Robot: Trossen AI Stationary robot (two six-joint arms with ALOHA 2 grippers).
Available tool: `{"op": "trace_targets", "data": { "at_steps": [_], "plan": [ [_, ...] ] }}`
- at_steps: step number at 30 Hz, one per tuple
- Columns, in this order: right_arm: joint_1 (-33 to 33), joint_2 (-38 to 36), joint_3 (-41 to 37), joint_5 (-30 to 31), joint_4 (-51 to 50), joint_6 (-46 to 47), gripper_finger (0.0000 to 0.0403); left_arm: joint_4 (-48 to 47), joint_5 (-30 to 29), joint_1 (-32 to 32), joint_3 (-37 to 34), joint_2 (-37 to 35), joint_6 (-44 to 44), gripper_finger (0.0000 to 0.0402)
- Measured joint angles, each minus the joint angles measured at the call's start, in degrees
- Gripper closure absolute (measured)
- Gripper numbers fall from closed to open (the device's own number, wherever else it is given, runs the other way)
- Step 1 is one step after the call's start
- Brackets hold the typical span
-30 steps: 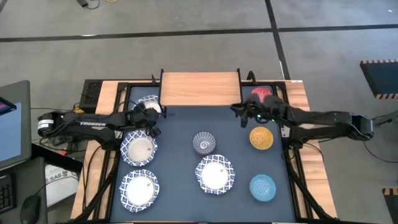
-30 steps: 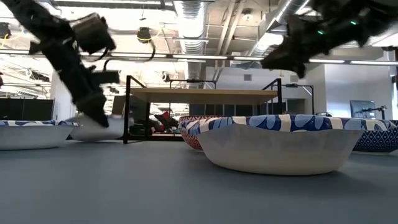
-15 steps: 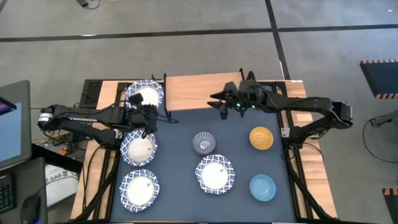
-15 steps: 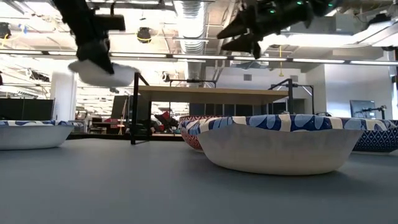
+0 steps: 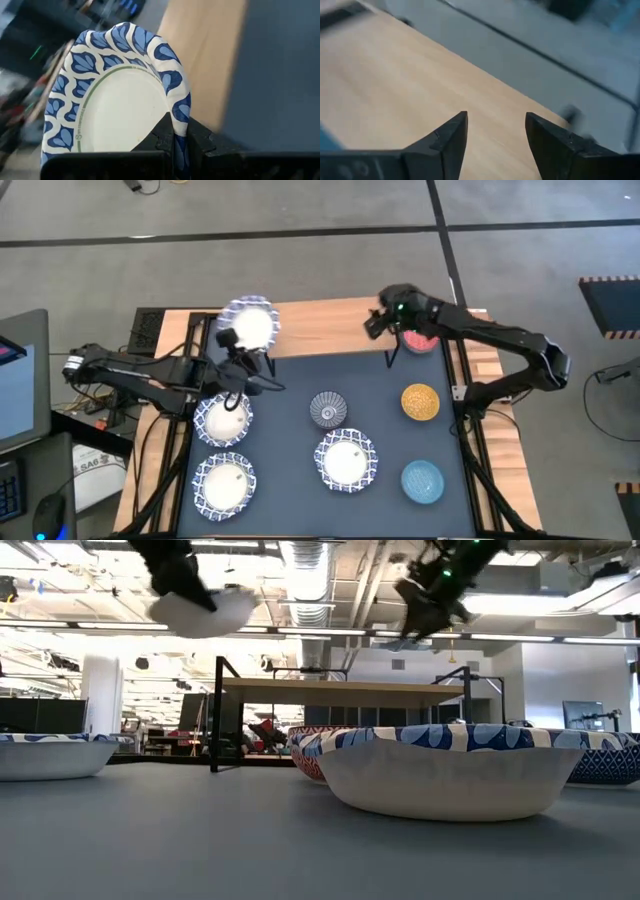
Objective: Place and stack bowls onto a shelf
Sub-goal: Put the white patterned bowl on the shelf
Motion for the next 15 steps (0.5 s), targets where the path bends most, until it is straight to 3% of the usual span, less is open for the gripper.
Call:
{"op": "trace_targets", "data": {
  "at_steps": [4, 7, 15],
  "plan": [
    [-5.7, -1.2, -0.2, 1.2, -8.8, 1.9, 0.0193, 14.6, 12.9, 2.8, 0.0, 2.7, 8.0, 0.04],
    [-9.0, -1.3, -2.1, 1.1, -11.2, 2.0, 0.0201, 19.7, 20.7, 5.3, 0.0, 6.1, 10.9, 0.04],
    [-11.7, 1.2, -8.1, -3.6, -9.8, 3.1, 0.022, 19.3, 20.9, 13.9, 0.0, 15.0, 14.1, 0.04]
  ]
}}
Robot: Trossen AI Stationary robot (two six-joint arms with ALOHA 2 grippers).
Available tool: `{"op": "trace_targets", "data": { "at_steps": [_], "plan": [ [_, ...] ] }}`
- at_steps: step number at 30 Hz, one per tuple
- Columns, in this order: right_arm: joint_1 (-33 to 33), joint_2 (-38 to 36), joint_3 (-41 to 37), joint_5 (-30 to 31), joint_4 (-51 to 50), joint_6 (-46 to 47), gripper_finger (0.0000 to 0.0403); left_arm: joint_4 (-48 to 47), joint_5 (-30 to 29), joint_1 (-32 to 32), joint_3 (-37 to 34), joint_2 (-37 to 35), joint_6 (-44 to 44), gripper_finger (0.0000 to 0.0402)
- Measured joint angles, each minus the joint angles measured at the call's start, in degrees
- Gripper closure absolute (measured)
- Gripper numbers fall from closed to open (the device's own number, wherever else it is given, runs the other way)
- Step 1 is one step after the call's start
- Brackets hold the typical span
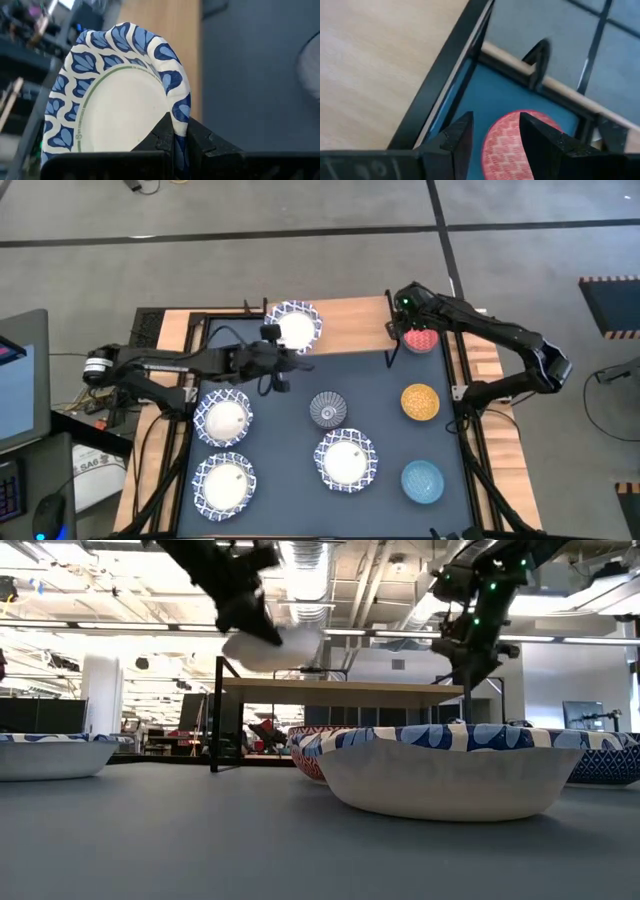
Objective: Place and stack bowls onto a shelf
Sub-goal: Put the white patterned bowl on the shelf, then stack the white patterned bowl on top of the white patterned bowl on the shelf
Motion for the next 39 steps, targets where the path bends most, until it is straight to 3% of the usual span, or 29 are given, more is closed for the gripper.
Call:
{"op": "trace_targets", "data": {
  "at_steps": [6, 10, 13, 19, 23, 33, 39],
  "plan": [
    [0.1, 0.7, -0.1, -4.8, 3.2, -1.4, 0.0225, -3.3, 9.0, 6.4, 0.0, 1.3, 0.1, 0.04],
    [0.4, 0.7, -0.1, -7.3, 5.9, -1.7, 0.0226, -5.5, 10.5, 10.2, 0.0, 0.7, 3.0, 0.04],
    [0.4, 0.7, -0.1, -7.6, 6.7, -2.8, 0.0226, -5.4, 11.7, 13.3, 0.0, 0.4, 5.8, 0.04],
    [0.4, 0.0, -0.1, -6.1, 7.8, -3.3, 0.0224, -4.8, 20.4, 19.9, 0.0, 0.3, 9.3, 0.04],
    [0.5, -2.7, -0.1, -5.5, 7.8, -3.3, 0.0213, -3.5, 21.4, 21.4, 0.0, 0.3, 8.1, 0.0395],
    [8.3, -10.8, -0.1, -5.8, 11.1, -1.6, 0.0179, 1.9, 22.8, 18.1, 0.0, -0.1, 8.4, 0.0295],
    [15.9, -10.7, 0.0, -5.8, 12.3, 1.2, 0.0179, 1.9, 17.7, 15.6, 0.0, -1.5, 4.9, 0.0241]
  ]
}}
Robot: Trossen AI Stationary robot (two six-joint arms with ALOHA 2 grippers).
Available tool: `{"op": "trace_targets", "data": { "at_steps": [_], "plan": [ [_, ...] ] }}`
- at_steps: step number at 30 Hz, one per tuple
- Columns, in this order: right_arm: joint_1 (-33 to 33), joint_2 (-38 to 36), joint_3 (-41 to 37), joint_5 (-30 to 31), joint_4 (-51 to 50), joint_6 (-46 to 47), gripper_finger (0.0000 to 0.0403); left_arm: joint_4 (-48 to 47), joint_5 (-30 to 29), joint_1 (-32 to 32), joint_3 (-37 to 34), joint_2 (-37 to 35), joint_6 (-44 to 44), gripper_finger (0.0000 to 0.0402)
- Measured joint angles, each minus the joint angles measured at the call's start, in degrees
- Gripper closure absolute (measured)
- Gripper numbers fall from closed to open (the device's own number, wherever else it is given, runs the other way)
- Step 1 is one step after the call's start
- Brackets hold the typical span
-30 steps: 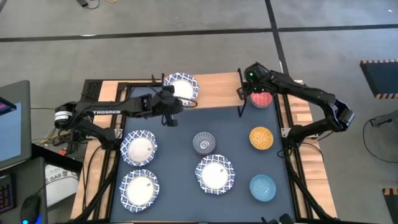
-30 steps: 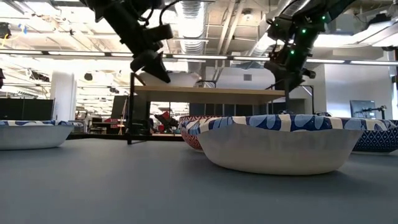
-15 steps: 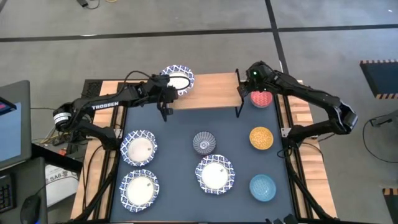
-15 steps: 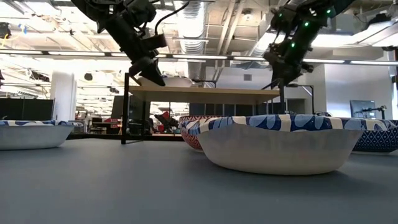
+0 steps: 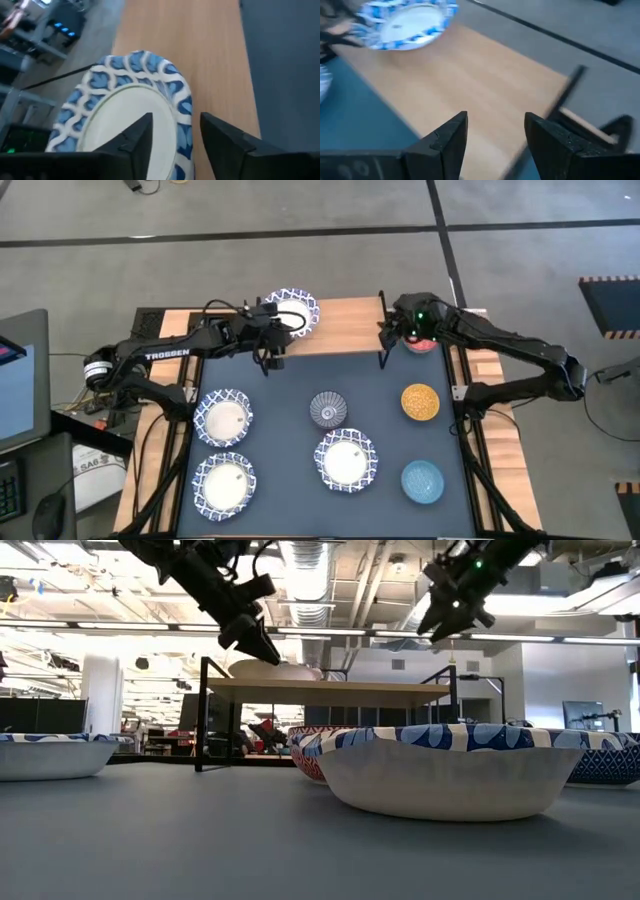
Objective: Place and stack bowls onto a shelf
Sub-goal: Stack the white patterned bowl on top of the white patterned bowl on the shelf
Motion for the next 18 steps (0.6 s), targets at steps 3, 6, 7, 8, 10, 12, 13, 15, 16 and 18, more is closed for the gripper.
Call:
{"op": "trace_targets", "data": {
  "at_steps": [3, 6, 7, 8, 10, 12, 13, 15, 16, 18],
  "plan": [
    [4.6, 1.6, 0.0, 0.0, 2.3, 1.0, 0.0179, -1.3, -4.3, -2.7, 0.0, -2.6, -4.4, 0.0228],
    [9.0, 4.0, 0.0, -0.1, 7.0, 1.7, 0.0179, -4.5, -5.3, -6.5, 0.0, -6.6, -7.8, 0.0224],
    [10.2, 4.9, 0.0, -0.2, 8.9, 1.7, 0.0179, -6.1, -5.5, -7.8, 0.0, -8.1, -9.2, 0.0223],
    [11.5, 6.0, 0.0, -0.3, 10.9, 1.7, 0.0179, -7.8, -5.7, -9.2, 0.0, -9.6, -11.0, 0.0223],
    [14.0, 8.6, 0.0, -0.3, 14.4, 1.8, 0.0179, -11.7, -5.6, -11.9, 0.0, -12.3, -15.7, 0.0223],
    [16.0, 11.4, 0.0, -0.3, 17.2, 1.8, 0.0179, -16.5, -5.4, -14.6, 0.0, -14.1, -21.6, 0.0223],
    [17.0, 12.8, 0.0, -0.3, 19.1, 1.9, 0.0179, -19.0, -5.4, -15.9, 0.0, -14.6, -24.5, 0.0223],
    [18.7, 15.7, 0.0, -0.8, 21.9, 2.5, 0.0179, -23.4, -5.4, -18.5, -1.1, -15.2, -30.0, 0.0223],
    [19.5, 17.3, 0.0, -1.7, 24.0, 2.8, 0.0179, -24.9, -5.5, -19.9, -2.1, -15.2, -32.6, 0.0223],
    [20.8, 20.5, 0.0, -4.4, 28.2, 3.6, 0.0179, -27.4, -5.5, -22.7, -4.1, -15.1, -37.7, 0.0223]
  ]
}}
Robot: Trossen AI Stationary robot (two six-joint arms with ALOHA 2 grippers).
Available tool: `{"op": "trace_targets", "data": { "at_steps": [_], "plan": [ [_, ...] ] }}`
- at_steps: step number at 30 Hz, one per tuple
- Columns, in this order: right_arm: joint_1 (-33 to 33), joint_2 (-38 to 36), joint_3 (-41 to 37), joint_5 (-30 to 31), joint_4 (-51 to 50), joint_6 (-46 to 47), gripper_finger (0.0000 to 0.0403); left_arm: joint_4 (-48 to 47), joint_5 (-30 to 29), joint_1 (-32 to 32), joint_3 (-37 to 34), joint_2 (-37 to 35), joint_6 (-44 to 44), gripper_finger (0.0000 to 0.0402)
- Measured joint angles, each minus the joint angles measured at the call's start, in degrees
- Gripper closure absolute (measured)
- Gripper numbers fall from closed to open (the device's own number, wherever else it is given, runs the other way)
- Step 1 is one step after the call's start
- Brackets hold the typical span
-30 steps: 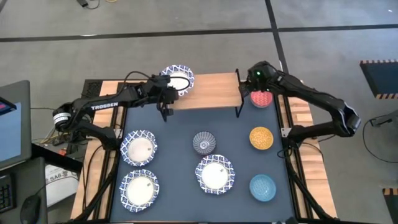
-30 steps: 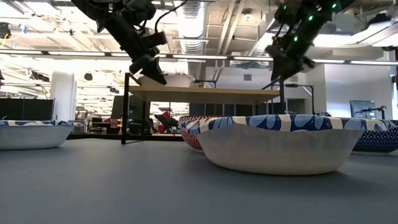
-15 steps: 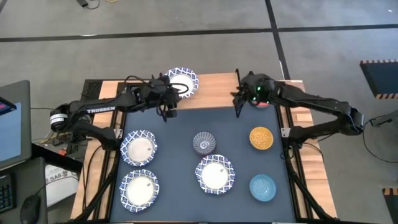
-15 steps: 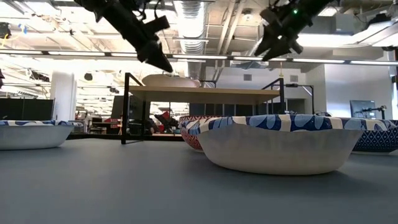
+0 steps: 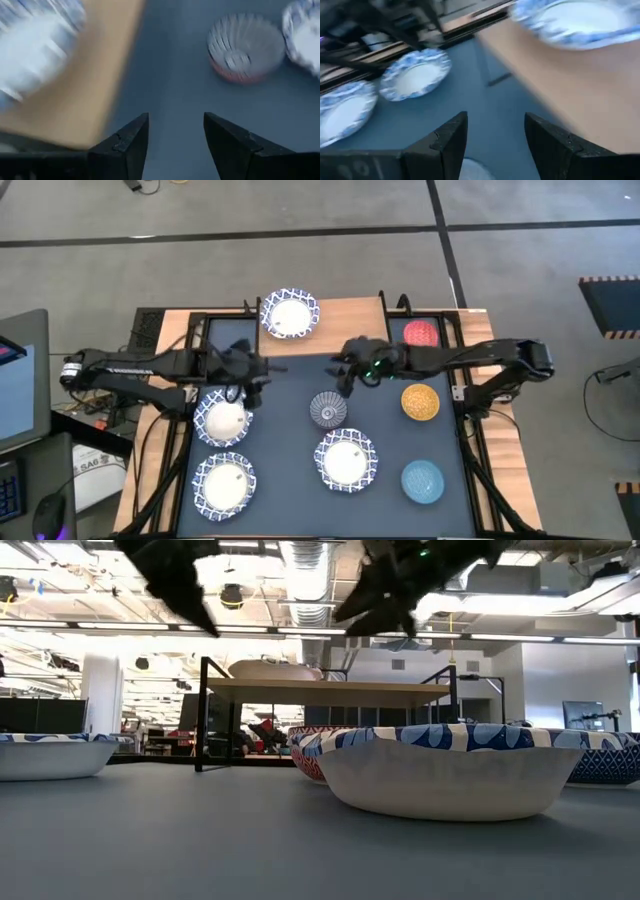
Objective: Place and stack bowls onto a shelf
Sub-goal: Stack the white patterned bowl on top of the white patterned bowl on the shelf
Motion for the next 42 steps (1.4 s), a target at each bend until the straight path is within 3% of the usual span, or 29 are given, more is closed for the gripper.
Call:
{"op": "trace_targets", "data": {
  "at_steps": [3, 6, 12, 18, 21, 24, 35, 42],
  "plan": [
    [1.6, 4.9, 0.1, -4.2, 7.0, 1.4, 0.0179, -2.2, 0.0, -4.3, -3.0, 0.3, -7.3, 0.0223],
    [3.0, 9.7, 2.9, -6.3, 5.8, 1.4, 0.0179, -2.2, 0.0, -8.6, -5.9, 0.3, -12.5, 0.0223],
    [5.0, 13.1, 9.8, -6.4, -18.7, -3.3, 0.0179, 3.0, -3.8, -15.8, -10.0, 0.7, -19.5, 0.0223],
    [9.5, 9.9, 9.9, -6.8, -36.6, -4.6, 0.0179, 23.1, -7.5, -18.2, -14.5, 4.0, -16.2, 0.0223],
    [11.1, 9.9, 7.3, -7.8, -37.5, -3.5, 0.0179, 34.4, -7.1, -17.7, -15.7, 7.7, -11.1, 0.0223],
    [11.4, 10.4, 5.5, -10.2, -36.3, -1.4, 0.0179, 39.9, -4.7, -16.7, -14.9, 11.5, -8.5, 0.0223],
    [13.7, 12.5, 0.6, -16.0, -29.3, 3.2, 0.0201, 41.5, -3.9, -13.8, -10.0, 20.6, -6.4, 0.0223],
    [13.0, 10.2, 1.2, -16.9, -30.6, 4.0, 0.0226, 41.2, -3.0, -12.3, -7.0, 21.8, -4.7, 0.0223]
  ]
}}
